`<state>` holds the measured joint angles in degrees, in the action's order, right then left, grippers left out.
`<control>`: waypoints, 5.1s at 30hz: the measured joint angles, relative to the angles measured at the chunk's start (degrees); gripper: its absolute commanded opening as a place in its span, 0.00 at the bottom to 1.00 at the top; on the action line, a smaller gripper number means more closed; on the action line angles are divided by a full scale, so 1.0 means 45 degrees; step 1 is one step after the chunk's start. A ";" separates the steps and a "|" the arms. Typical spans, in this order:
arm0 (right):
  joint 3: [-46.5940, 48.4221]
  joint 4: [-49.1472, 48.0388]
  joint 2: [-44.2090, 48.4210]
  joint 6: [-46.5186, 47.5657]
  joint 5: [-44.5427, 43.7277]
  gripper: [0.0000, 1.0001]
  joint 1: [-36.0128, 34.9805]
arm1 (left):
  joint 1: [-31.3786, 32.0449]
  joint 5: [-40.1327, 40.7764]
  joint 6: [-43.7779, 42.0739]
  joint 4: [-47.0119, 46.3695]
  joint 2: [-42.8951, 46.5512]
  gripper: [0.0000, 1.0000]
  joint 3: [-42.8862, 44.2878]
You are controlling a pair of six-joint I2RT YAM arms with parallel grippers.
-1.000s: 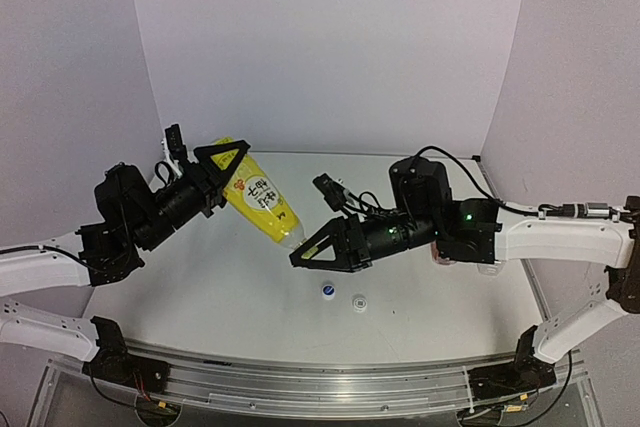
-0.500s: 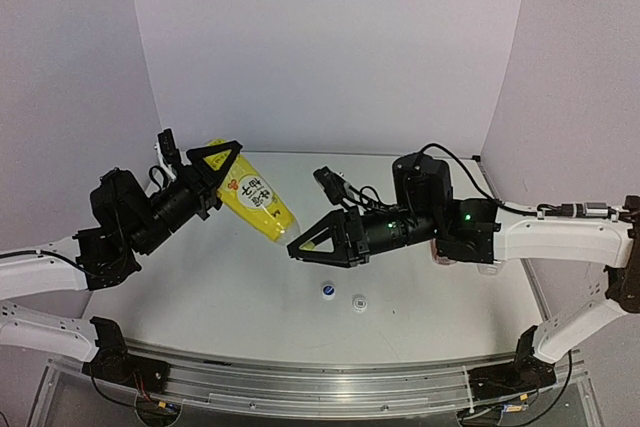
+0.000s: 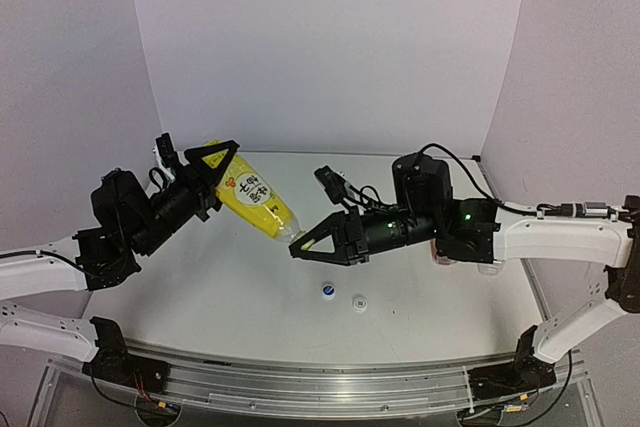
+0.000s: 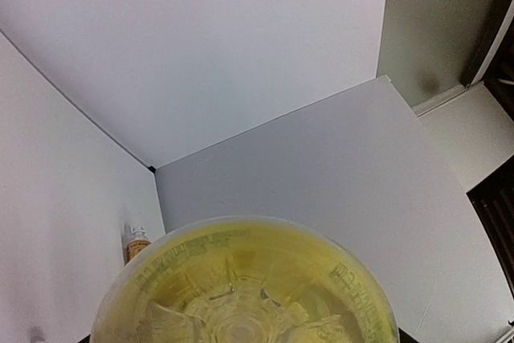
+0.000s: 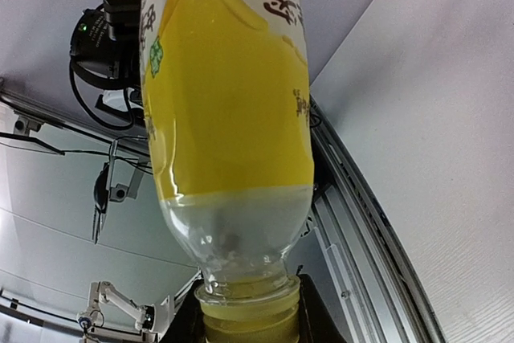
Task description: Unscrew the bottle caps
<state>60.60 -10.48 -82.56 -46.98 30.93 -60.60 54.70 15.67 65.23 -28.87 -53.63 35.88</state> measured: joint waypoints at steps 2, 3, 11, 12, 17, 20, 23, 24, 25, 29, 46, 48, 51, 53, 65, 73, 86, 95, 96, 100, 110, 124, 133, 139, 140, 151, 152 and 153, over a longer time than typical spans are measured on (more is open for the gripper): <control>0.0000 0.0060 0.0000 0.0097 -0.0095 0.09 0.0001 | 0.0000 0.0111 0.0154 0.0213 -0.0002 0.00 0.0034; 0.0000 0.0147 0.0000 0.0174 -0.0191 0.05 0.0004 | 0.0000 0.0198 0.0270 0.0483 -0.0015 0.00 0.0111; 0.0980 0.3112 -0.0234 0.2576 -0.2415 0.00 -0.0012 | 0.0000 0.1449 0.2436 0.6413 -0.1579 0.00 0.3025; 0.1246 0.3587 -0.0375 0.3004 -0.2830 0.00 -0.0049 | -0.0016 0.1617 0.2767 0.7144 -0.1843 0.00 0.3416; 0.2544 0.5890 -0.1466 0.5458 -0.5495 0.00 -0.0699 | -0.0107 0.2294 0.4460 1.0911 -0.3306 0.00 0.5106; 0.3264 0.7022 -0.2397 0.7054 -0.7979 0.00 -0.1553 | -0.0100 0.2520 0.5413 1.2974 -0.4104 0.00 0.5843; 0.3913 0.7688 -0.3370 0.8531 -1.0731 0.00 -0.2417 | -0.0093 0.2706 0.6490 1.4778 -0.4845 0.00 0.6535; 0.4117 0.7821 -0.3738 0.9029 -1.1721 0.00 -0.2684 | -0.0096 0.2777 0.6822 1.5259 -0.5060 0.00 0.6726; 0.4290 0.7920 -0.4064 0.9475 -1.2611 0.00 -0.2902 | -0.0099 0.2827 0.7136 1.5650 -0.5226 0.00 0.6869; 0.4761 0.8060 -0.5063 1.0674 -1.5150 0.04 -0.3441 | -0.0155 0.2940 0.8232 1.6526 -0.5628 0.00 0.7062; 0.3075 0.8147 -0.0694 0.8413 -1.1112 0.91 -0.3288 | -0.0063 0.2655 0.5705 1.0814 -0.2790 0.00 0.3786; 0.2504 0.7920 0.0258 0.7543 -0.9605 0.91 -0.2658 | -0.0063 0.2514 0.4518 0.9217 -0.1907 0.00 0.2786; 0.1573 0.7072 0.1195 0.6140 -0.7131 0.88 -0.1365 | -0.0062 0.2286 0.3037 0.7055 -0.0753 0.00 0.1539; 0.0970 0.6212 0.1396 0.4925 -0.5297 0.85 -0.0532 | -0.0058 0.2113 0.2275 0.5684 -0.0126 0.00 0.0839; 0.0554 0.2592 0.0154 0.1163 -0.0589 0.73 -0.0126 | -0.0059 0.0876 0.0132 0.1648 0.0551 0.00 -0.0126; 0.0554 0.1676 -0.0146 0.0382 -0.0414 0.63 -0.0126 | -0.0058 0.0503 0.0078 0.0988 0.0326 0.00 -0.0126; 0.0524 0.0891 -0.0151 -0.0415 -0.0705 0.42 -0.0126 | -0.0063 0.0444 0.0275 0.0733 0.0331 0.00 -0.0170; 0.0438 0.0652 -0.0151 -0.0609 -0.0712 0.13 -0.0115 | -0.0058 0.0816 0.1167 0.1084 0.0433 0.00 -0.0164; 0.0432 0.0630 -0.0151 -0.0563 -0.0705 0.07 -0.0109 | -0.0057 0.0930 0.1400 0.1323 0.0464 0.00 -0.0141; 0.0432 0.0718 -0.0167 -0.0256 -0.0903 0.00 -0.0088 | -0.0029 0.1340 0.2319 0.2779 0.0423 0.00 0.0285; 0.1984 0.4824 -0.0924 0.3894 -0.3837 0.00 -0.0278 | -0.0063 0.2195 0.3308 0.7047 -0.1628 0.00 0.2734; 0.4950 0.7958 -0.5127 1.1423 -1.5286 0.00 -0.3092 | -0.0152 0.3832 0.8176 1.6594 -0.5893 0.00 0.7596; 0.4397 0.7016 -0.5541 1.3361 -1.7230 0.01 -0.3534 | -0.0199 0.3746 0.9818 1.8122 -0.6546 0.00 0.8173; 0.3518 0.6697 -0.4268 1.3208 -1.5780 0.00 -0.3559 | -0.0163 0.3060 0.9545 1.7096 -0.5660 0.00 0.7190; 0.3434 0.6684 -0.4023 1.3129 -1.5544 0.00 -0.3560 | -0.0160 0.2960 0.9431 1.6864 -0.5436 0.00 0.7036; 0.1746 0.5506 -0.1319 1.2245 -1.2989 0.00 -0.3595 | 0.0044 0.1841 0.8530 1.3994 -0.3074 0.00 0.4973; 0.1638 0.5373 -0.1143 1.2183 -1.2777 0.00 -0.3603 | 0.0064 0.1765 0.8495 1.3721 -0.2831 0.00 0.4736; 0.1559 0.5254 -0.0992 1.2126 -1.2588 0.00 -0.3610 | 0.0081 0.1697 0.8465 1.3476 -0.2583 0.00 0.4520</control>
<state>67.62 13.16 -87.03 7.59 -25.71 -76.85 55.06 23.31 103.32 31.78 -65.25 56.22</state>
